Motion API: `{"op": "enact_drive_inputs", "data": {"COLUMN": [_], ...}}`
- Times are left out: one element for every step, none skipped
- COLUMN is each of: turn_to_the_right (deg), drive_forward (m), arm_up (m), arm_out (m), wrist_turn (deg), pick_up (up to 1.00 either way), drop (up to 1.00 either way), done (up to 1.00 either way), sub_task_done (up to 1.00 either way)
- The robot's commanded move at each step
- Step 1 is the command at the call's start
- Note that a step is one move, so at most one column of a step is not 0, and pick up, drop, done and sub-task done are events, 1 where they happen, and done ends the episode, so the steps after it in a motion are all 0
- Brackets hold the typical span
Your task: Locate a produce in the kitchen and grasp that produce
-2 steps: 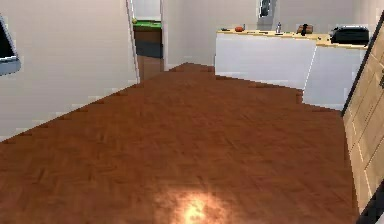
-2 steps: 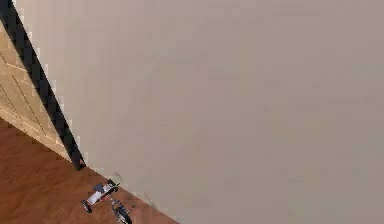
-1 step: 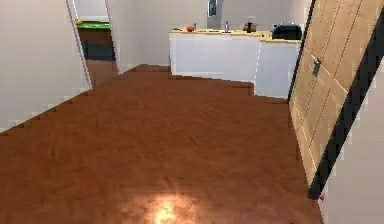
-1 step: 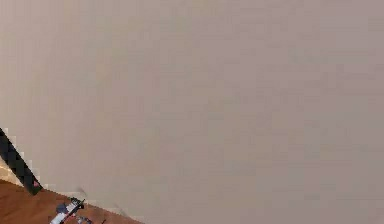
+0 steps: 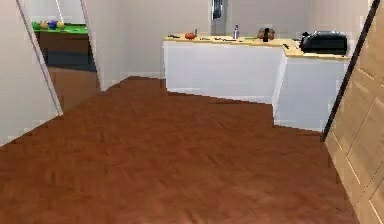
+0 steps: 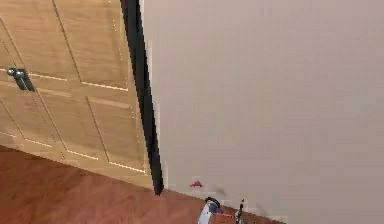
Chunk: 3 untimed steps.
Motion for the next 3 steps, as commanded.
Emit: {"op": "enact_drive_inputs", "data": {"turn_to_the_right": [0.0,0.0,3.0], "drive_forward": [1.0,1.0,0.0], "arm_up": [0.0,0.0,0.0], "arm_out": [0.0,0.0,0.0], "wrist_turn": [0.0,0.0,0.0], "pick_up": [0.0,0.0,0.0], "drop": [0.0,0.0,0.0], "done": [0.0,0.0,0.0], "sub_task_done": [0.0,0.0,0.0]}}
